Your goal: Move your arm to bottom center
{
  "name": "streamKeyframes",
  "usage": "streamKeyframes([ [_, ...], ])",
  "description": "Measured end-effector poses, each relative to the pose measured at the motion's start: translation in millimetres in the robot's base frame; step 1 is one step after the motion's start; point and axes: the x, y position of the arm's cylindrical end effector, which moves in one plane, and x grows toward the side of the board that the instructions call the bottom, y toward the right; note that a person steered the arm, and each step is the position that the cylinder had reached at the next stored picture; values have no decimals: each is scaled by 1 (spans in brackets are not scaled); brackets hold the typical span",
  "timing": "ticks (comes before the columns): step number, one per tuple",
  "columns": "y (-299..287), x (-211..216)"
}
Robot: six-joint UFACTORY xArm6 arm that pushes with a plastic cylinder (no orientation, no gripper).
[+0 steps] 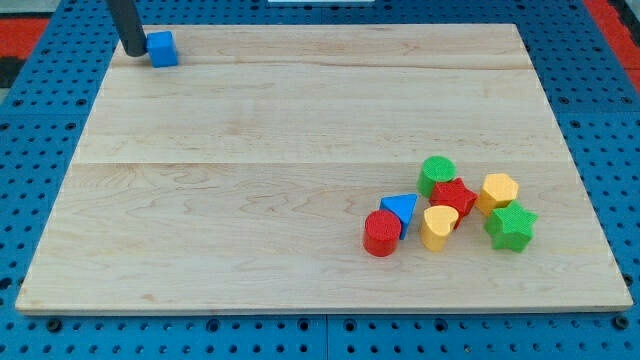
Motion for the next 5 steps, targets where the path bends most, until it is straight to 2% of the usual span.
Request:
streamKeyframes([
  [2, -3, -28],
  [3, -8, -15],
  [5, -4, 79],
])
